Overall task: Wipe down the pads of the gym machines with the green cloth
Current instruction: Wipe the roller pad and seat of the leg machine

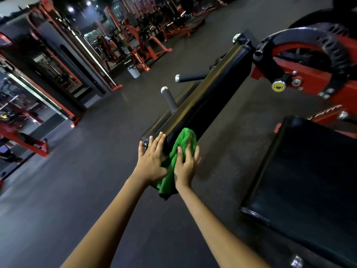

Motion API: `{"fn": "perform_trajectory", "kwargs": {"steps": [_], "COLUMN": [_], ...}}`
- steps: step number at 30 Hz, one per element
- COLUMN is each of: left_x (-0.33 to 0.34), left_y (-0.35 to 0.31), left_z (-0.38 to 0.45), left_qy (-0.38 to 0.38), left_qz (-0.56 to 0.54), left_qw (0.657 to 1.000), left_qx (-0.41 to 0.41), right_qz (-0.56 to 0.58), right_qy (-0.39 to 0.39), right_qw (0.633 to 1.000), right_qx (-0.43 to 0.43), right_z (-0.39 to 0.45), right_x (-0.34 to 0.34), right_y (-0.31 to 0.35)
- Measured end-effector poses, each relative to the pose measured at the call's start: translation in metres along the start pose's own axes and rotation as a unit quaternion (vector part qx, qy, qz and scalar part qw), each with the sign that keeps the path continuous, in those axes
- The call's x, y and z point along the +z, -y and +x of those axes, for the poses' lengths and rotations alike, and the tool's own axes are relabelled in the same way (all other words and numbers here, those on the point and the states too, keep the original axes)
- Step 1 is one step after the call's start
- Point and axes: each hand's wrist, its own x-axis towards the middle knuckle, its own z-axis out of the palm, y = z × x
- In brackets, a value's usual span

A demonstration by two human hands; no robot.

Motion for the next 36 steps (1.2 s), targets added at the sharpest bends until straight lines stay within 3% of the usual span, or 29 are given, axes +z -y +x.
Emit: {"fn": "perform_trajectory", "kwargs": {"steps": [5,10,11,14,19,22,25,29,31,34,36], "left_x": [-0.002,0.005,0.006,0.005,-0.003,-0.001,0.001,-0.006,-0.002,-0.006,-0.009], "left_y": [0.001,0.002,0.003,0.004,0.0,-0.001,-0.011,-0.025,-0.026,-0.03,-0.03], "left_z": [-0.002,-0.001,-0.001,-0.001,-0.002,0.001,0.014,0.039,0.051,0.075,0.09], "left_qy": [0.008,-0.005,-0.005,-0.006,0.013,-0.027,0.028,-0.006,-0.022,-0.034,-0.021], "left_qz": [0.018,-0.006,-0.008,0.001,0.054,0.124,0.159,0.157,0.133,0.079,0.043], "left_qw": [1.0,1.0,1.0,1.0,0.998,0.991,0.986,0.985,0.985,0.986,0.983], "left_qx": [0.008,0.009,0.009,0.015,0.011,0.034,0.045,0.073,0.105,0.146,0.178], "right_qz": [0.029,-0.04,-0.05,-0.02,0.003,-0.017,-0.027,0.02,0.02,-0.008,-0.022], "right_qy": [-0.04,-0.038,-0.022,0.04,-0.054,-0.044,-0.021,-0.077,-0.083,-0.089,-0.054], "right_qw": [0.992,0.992,0.992,0.999,0.996,0.998,0.992,0.997,0.995,0.995,0.99], "right_qx": [0.112,-0.114,-0.118,0.0,0.065,-0.044,-0.12,0.022,0.042,-0.047,-0.127], "right_z": [0.057,0.016,0.006,0.018,0.084,0.062,0.047,0.127,0.147,0.11,0.076], "right_x": [0.0,0.006,0.004,0.003,0.006,0.007,0.009,0.008,0.004,0.004,0.001], "right_y": [0.003,0.019,0.014,-0.003,0.005,0.013,0.002,0.001,0.006,0.005,-0.004]}}
